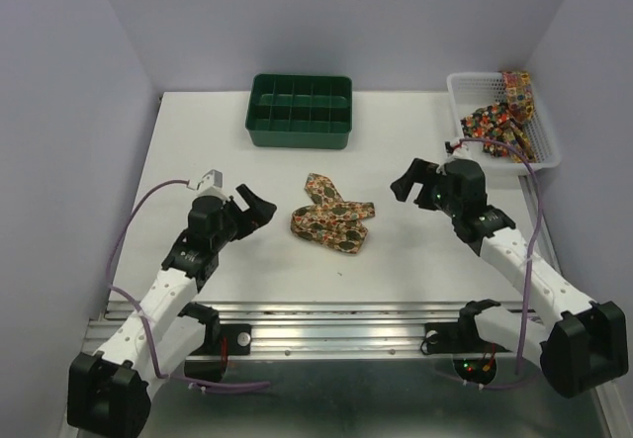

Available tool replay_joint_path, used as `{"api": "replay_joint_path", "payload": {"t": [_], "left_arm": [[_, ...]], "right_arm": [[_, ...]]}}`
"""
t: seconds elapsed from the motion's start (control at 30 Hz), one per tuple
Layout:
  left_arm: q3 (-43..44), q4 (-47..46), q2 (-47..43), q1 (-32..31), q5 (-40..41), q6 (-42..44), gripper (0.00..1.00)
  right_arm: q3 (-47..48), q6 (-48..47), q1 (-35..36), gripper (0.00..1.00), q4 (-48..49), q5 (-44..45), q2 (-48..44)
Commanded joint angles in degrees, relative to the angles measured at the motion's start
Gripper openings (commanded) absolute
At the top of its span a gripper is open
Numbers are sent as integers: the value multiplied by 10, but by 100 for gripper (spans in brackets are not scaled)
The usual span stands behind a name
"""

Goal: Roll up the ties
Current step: Move the tie to the center of the board, then flatten the tie

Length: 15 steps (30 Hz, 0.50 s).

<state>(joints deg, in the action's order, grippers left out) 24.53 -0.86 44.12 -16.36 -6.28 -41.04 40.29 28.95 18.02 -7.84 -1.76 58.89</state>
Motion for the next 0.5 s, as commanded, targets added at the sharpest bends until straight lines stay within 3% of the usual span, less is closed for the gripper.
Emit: {"api": "replay_joint_path", "payload": {"t": [0.0,0.17,0.37,0.47], "left_arm": [[-6,-67,45,-20,-32,15,99],[59,-79,165,-35,7,52,99],[229,-45,379,-81,21,97,99],[356,26,473,-114,90,129,99]], "right_arm": [[7,11,3,100,36,-42,54],[17,-6,36,100,41,-52,114],[26,0,79,100,49,-30,138],[20,11,80,100,48,-12,141]]}}
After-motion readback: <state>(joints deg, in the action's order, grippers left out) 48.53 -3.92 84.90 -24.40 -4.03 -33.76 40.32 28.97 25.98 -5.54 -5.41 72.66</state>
